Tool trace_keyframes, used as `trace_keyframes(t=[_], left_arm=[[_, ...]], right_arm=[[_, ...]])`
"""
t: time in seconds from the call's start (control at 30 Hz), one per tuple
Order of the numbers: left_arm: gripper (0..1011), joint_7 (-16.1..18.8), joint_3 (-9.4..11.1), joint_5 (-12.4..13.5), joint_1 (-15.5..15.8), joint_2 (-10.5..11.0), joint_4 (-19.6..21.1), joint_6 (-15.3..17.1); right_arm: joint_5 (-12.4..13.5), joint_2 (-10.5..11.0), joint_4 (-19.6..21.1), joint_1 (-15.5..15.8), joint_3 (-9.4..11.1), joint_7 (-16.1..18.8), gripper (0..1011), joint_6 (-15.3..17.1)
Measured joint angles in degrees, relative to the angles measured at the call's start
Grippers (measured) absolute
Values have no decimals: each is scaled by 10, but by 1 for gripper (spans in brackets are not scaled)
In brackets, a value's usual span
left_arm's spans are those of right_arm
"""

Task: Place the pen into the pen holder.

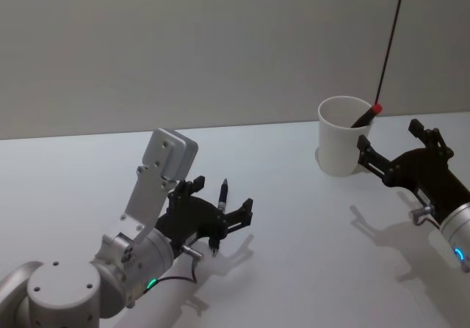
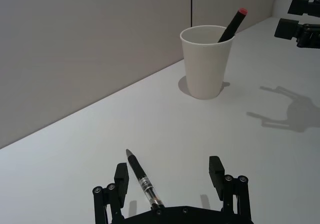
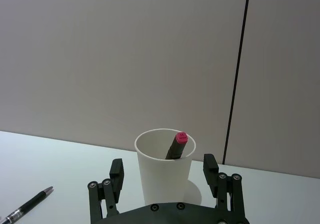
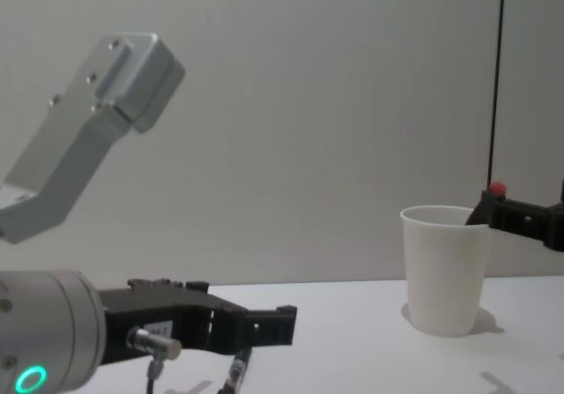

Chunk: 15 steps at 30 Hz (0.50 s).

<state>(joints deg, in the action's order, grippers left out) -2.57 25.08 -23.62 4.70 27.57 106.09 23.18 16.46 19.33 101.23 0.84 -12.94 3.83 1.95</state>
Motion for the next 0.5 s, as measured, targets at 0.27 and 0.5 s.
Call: trace_keyframes(t=[0.27,0.5], left_arm=[[1001,13,4,-3,4,-15,-7,24],[1001,31,5,-7,9,-32,-18,41]], right_arm=[[0,0,0,0,0,0,1001,0],[0,0,0,0,0,0,1002,0]])
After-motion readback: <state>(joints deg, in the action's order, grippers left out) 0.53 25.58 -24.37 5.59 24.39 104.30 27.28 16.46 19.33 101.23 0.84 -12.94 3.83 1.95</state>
